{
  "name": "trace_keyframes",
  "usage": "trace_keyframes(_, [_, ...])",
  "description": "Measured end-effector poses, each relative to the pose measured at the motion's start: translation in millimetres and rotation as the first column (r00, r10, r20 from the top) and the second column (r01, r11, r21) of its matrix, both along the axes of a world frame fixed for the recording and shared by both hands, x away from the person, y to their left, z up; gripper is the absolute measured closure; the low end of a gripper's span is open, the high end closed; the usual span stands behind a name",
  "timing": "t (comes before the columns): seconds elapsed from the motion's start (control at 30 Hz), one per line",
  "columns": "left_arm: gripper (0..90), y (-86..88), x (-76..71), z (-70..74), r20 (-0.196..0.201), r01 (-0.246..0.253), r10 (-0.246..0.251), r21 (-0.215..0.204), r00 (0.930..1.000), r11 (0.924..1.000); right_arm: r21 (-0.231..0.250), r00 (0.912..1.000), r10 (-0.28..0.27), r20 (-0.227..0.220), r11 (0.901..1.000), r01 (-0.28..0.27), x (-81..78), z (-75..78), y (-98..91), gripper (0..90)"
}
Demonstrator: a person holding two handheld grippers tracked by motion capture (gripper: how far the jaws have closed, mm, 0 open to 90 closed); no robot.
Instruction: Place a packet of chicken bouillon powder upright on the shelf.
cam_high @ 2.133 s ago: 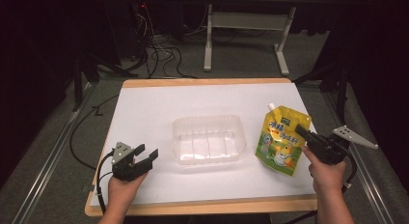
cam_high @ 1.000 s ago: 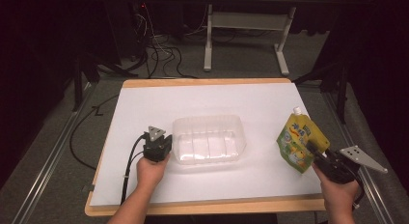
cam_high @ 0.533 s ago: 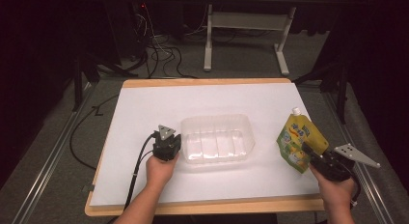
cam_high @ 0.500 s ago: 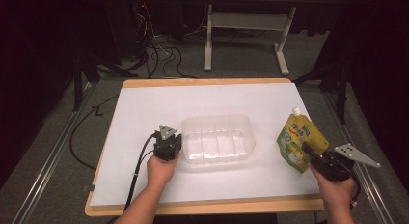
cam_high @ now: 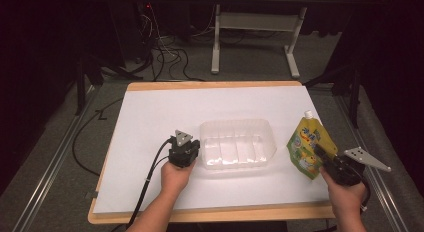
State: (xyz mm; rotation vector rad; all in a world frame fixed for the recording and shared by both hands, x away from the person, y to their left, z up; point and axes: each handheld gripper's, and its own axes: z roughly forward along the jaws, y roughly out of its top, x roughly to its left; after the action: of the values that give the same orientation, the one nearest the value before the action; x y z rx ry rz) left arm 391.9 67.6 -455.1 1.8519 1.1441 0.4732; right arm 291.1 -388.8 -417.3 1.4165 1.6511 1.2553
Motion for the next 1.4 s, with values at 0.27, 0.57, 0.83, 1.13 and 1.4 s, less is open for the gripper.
trace_keyframes(0.27, [75.9, 45.4, -27.4, 4.7, 0.058, 0.048, -0.048, 0.012, 0.9972, 0.9988, 0.019, 0.9991, -0.017, 0.04, 0.9997, 0.016, -6.0, 9.5, 0.1, 90.0])
trace_keyframes(0.57, [90.0, 31.5, -28.5, 6.1, 0.106, 0.067, -0.068, 0.014, 0.992, 0.9976, 0.035, 0.9882, -0.058, 0.142, 0.9979, 0.054, -17.6, 48.0, 12.0, 90.0])
trace_keyframes(0.83, [90.0, 15.7, -27.8, 2.0, 0.107, 0.095, -0.1, 0.047, 0.9893, 0.9944, 0.039, 0.9844, -0.044, 0.17, 0.9985, 0.038, -16.4, 69.6, 24.5, 90.0])
trace_keyframes(1.13, [90.0, 22.0, -28.3, 2.8, 0.104, 0.077, -0.081, 0.037, 0.9913, 0.9963, 0.061, 0.9797, -0.006, 0.201, 0.9981, -0.006, -11.0, 91.6, 40.8, 90.0])
trace_keyframes(1.4, [90.0, 22.2, -30.0, 3.1, 0.11, 0.093, -0.095, 0.022, 0.9894, 0.9954, 0.07, 0.9754, 0.04, 0.217, 0.9959, -0.057, -2.4, 98.5, 67.5, 90.0])
